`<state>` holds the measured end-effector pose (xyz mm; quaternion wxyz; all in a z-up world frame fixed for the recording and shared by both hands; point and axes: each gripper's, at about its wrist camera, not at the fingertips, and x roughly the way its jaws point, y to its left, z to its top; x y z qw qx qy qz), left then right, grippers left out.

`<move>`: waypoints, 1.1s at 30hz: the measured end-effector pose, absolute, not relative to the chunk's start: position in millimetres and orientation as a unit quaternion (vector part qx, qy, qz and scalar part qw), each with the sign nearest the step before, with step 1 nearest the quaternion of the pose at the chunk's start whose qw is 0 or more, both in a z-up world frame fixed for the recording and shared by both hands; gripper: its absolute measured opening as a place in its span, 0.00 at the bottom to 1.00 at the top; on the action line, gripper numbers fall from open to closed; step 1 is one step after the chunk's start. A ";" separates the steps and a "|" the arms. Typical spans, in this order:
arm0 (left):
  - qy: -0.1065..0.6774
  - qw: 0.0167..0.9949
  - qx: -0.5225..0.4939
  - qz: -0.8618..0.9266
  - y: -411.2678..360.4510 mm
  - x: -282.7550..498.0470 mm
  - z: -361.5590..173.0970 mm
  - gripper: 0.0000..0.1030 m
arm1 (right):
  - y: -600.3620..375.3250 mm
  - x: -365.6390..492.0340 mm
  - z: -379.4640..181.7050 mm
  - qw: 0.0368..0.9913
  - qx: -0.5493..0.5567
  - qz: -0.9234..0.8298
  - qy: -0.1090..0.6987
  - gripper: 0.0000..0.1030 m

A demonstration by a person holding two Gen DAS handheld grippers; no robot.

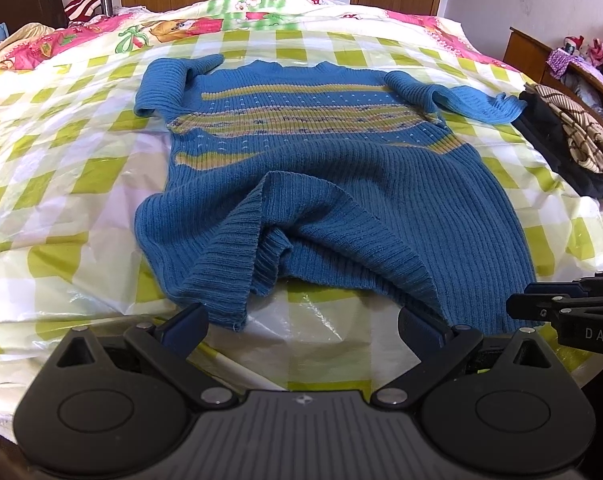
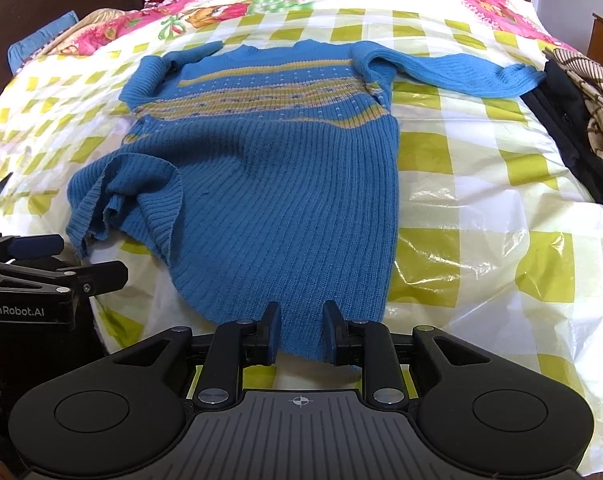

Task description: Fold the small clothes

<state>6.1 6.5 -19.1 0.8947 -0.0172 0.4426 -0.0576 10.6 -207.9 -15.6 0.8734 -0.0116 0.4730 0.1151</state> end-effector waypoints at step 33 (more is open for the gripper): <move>0.461 0.885 -0.022 -0.064 5.2 9.7 -27.1 1.00 | -206.2 13.6 -23.1 0.866 -0.014 0.104 0.488 0.22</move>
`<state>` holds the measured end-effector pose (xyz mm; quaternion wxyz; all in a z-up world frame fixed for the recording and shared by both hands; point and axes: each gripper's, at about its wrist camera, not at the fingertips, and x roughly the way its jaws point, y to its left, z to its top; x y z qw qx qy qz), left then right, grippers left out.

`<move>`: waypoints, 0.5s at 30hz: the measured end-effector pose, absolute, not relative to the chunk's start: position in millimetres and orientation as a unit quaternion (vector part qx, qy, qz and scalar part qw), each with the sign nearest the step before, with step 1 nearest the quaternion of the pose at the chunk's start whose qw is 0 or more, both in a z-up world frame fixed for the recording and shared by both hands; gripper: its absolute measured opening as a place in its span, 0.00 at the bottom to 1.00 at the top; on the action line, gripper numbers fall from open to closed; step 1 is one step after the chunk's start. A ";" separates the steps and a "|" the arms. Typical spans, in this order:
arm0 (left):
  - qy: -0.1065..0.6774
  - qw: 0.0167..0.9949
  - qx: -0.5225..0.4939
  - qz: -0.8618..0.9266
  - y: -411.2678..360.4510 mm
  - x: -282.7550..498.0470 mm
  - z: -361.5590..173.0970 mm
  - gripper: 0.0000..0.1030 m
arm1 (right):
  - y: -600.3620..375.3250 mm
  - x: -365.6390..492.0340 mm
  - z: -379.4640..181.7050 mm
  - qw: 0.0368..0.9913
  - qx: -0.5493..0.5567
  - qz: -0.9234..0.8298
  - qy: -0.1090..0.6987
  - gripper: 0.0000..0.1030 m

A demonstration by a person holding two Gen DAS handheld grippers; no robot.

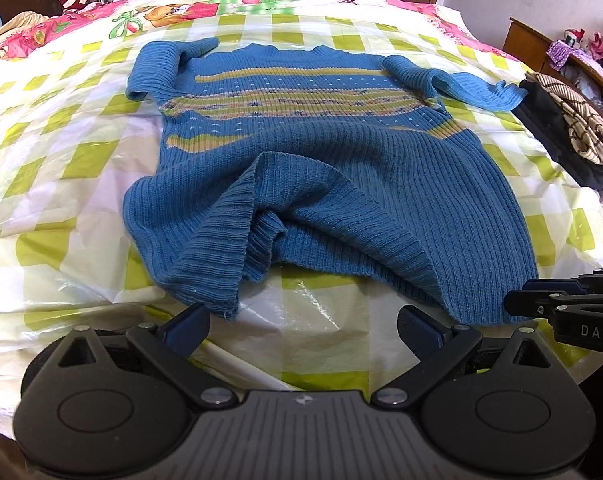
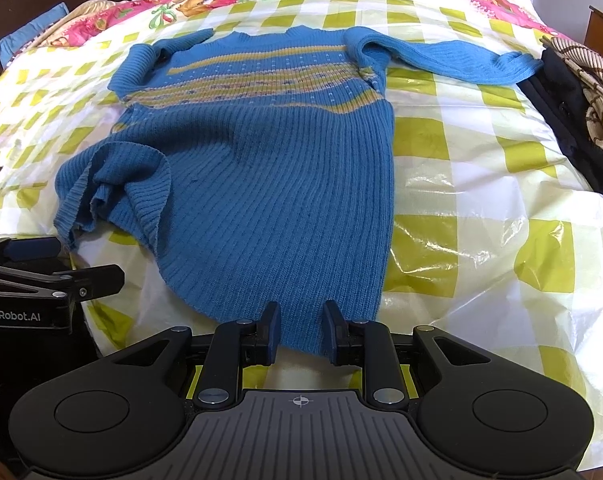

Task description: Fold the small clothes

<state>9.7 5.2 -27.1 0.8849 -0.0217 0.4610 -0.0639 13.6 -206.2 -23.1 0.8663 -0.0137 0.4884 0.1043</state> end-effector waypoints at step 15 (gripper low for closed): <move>0.461 0.885 -0.024 -0.066 3.5 9.5 -27.3 1.00 | -207.3 14.2 -24.2 0.866 -0.009 0.102 0.490 0.23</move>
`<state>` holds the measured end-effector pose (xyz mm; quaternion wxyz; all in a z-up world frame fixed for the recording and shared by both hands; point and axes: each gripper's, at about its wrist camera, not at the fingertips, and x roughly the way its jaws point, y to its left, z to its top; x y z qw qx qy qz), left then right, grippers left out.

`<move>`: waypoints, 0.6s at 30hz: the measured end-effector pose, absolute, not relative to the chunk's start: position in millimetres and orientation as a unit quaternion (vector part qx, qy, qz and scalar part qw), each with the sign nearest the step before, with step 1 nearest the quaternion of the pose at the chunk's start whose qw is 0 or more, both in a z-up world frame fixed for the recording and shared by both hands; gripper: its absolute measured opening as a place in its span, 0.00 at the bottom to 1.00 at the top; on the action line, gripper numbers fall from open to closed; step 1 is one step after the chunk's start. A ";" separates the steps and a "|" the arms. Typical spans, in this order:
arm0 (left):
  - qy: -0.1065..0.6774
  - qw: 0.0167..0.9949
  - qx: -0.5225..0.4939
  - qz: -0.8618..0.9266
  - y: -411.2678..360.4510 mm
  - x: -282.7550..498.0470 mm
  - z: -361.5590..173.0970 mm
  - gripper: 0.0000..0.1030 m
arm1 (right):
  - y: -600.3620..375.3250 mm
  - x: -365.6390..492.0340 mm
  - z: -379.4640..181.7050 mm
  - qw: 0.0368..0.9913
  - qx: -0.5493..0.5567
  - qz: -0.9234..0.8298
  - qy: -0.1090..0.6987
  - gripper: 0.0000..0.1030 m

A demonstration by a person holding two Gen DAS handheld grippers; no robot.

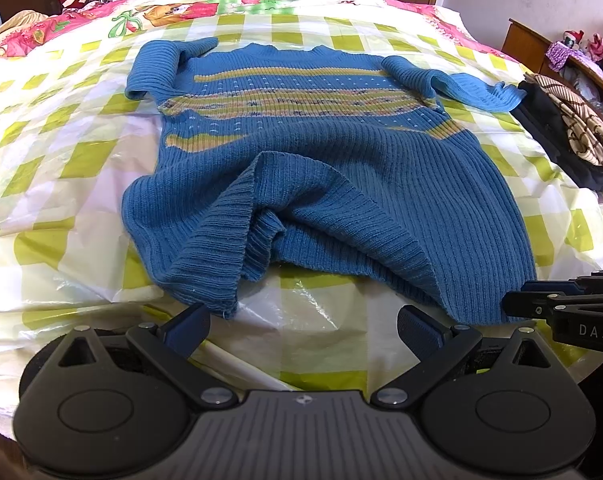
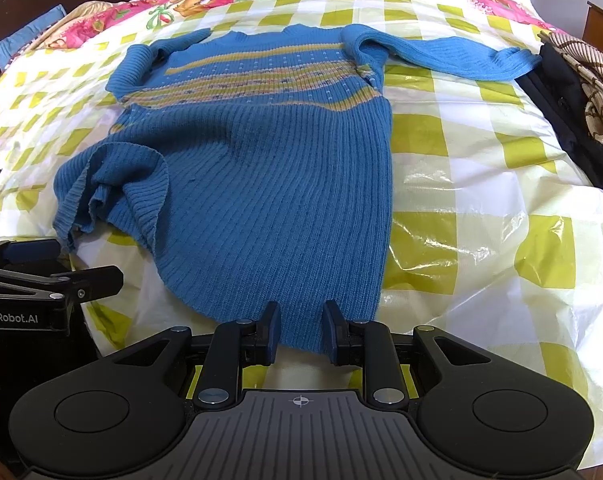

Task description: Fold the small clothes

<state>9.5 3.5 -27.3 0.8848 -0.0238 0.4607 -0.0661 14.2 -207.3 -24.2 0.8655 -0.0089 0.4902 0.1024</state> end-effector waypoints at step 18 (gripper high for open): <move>0.434 0.900 0.008 -0.031 17.7 11.8 -15.4 1.00 | -218.3 17.7 -23.5 0.866 0.008 0.093 0.492 0.23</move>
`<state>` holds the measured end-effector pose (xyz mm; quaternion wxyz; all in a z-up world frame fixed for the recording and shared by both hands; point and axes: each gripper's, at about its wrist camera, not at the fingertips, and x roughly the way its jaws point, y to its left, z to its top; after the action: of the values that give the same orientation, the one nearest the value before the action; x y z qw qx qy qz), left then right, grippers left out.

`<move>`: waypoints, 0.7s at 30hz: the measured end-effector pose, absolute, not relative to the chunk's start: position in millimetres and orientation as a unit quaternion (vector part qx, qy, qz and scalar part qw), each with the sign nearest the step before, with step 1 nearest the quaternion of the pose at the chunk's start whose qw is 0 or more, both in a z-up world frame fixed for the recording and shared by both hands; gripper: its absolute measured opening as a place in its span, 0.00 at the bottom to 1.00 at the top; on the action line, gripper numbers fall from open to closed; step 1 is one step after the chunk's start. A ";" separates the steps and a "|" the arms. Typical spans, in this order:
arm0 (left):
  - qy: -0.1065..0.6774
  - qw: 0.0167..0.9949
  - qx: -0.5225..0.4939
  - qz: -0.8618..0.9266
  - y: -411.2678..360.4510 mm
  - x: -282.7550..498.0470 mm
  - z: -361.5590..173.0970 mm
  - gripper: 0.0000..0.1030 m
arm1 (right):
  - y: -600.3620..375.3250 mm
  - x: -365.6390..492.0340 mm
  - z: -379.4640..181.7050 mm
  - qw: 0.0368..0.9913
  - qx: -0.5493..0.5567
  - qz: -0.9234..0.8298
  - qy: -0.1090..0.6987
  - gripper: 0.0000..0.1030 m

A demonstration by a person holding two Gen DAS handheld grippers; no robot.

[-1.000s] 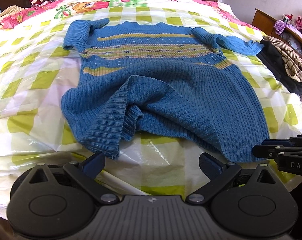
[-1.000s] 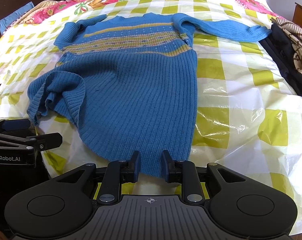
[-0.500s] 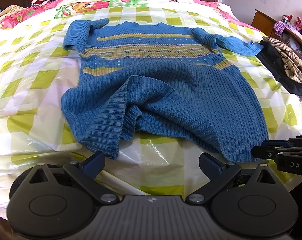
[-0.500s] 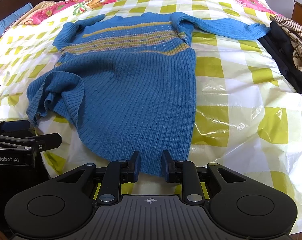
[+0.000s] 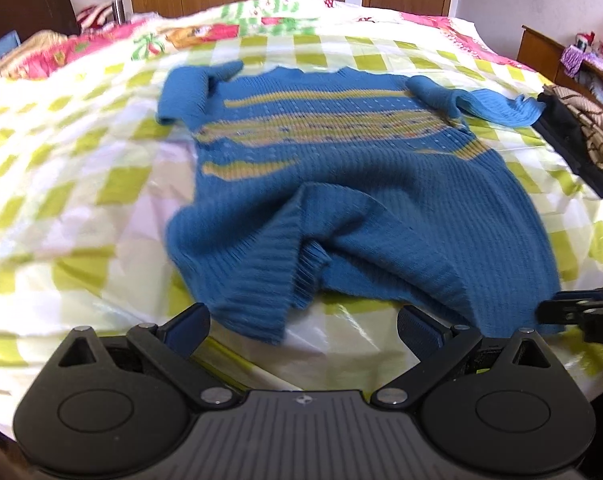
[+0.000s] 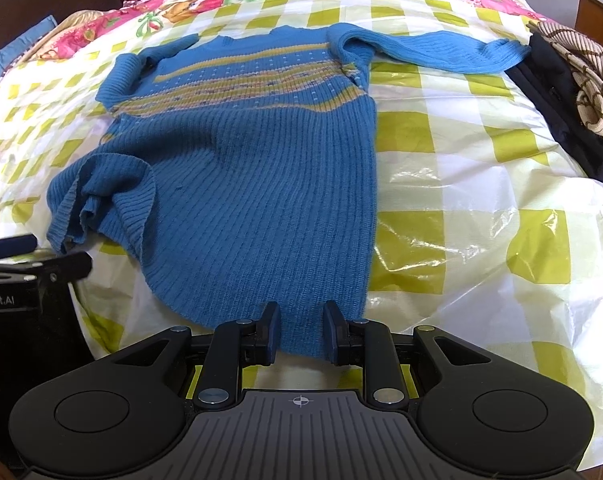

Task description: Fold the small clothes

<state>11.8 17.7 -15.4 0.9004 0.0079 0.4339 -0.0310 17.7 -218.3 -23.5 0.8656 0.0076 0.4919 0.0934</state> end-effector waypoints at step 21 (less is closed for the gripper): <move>0.469 0.882 0.036 -0.031 32.0 39.7 -30.1 0.60 | -238.5 40.7 -35.8 0.847 0.056 0.106 0.519 0.35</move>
<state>39.7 31.9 -30.1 0.8818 0.0359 0.4692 -0.0313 40.7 -238.5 -35.8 0.8466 0.0560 0.5186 0.1058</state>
